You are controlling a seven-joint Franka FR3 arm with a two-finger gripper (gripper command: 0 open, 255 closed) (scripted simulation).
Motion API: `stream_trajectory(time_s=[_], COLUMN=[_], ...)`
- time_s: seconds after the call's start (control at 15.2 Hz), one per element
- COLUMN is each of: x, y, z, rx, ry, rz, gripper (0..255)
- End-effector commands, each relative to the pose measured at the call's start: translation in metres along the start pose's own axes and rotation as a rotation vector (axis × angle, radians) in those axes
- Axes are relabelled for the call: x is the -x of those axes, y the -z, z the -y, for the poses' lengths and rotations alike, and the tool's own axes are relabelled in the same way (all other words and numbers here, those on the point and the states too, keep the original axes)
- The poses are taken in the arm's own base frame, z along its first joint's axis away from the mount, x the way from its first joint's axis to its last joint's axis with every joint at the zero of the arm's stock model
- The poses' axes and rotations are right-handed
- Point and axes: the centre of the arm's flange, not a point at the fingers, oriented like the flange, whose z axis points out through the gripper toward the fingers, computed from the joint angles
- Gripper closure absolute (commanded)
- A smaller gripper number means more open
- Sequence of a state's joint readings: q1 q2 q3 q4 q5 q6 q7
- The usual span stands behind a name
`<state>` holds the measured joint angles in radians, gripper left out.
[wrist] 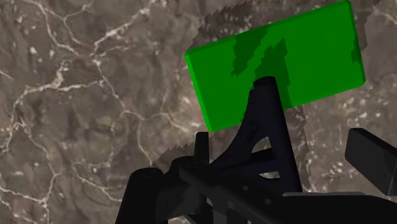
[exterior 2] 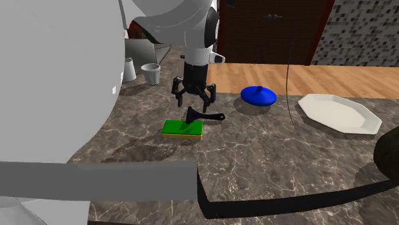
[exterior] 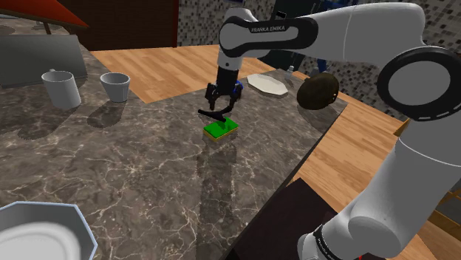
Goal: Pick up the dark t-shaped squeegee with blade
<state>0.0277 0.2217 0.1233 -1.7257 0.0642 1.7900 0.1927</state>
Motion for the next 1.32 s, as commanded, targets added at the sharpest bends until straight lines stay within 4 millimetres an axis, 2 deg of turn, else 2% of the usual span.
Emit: stream_trajectory(time_s=[0.0, 0.26, 0.4, 0.46, 1.06, 1.25], x=[-0.002, -0.006, -0.006, -0.007, -0.006, -0.004], y=[-0.011, -0.035, -0.035, -0.035, -0.035, -0.019], z=[0.000, -0.001, -0.001, -0.002, -0.001, -0.001], rx=[0.000, 0.000, 0.000, 0.000, 0.000, 0.000], ry=[0.000, 0.000, 0.000, 0.000, 0.000, 0.000], rz=[0.001, 0.001, 0.001, 0.001, 0.001, 0.001], gripper=[0, 0, 0, 255, 255, 255])
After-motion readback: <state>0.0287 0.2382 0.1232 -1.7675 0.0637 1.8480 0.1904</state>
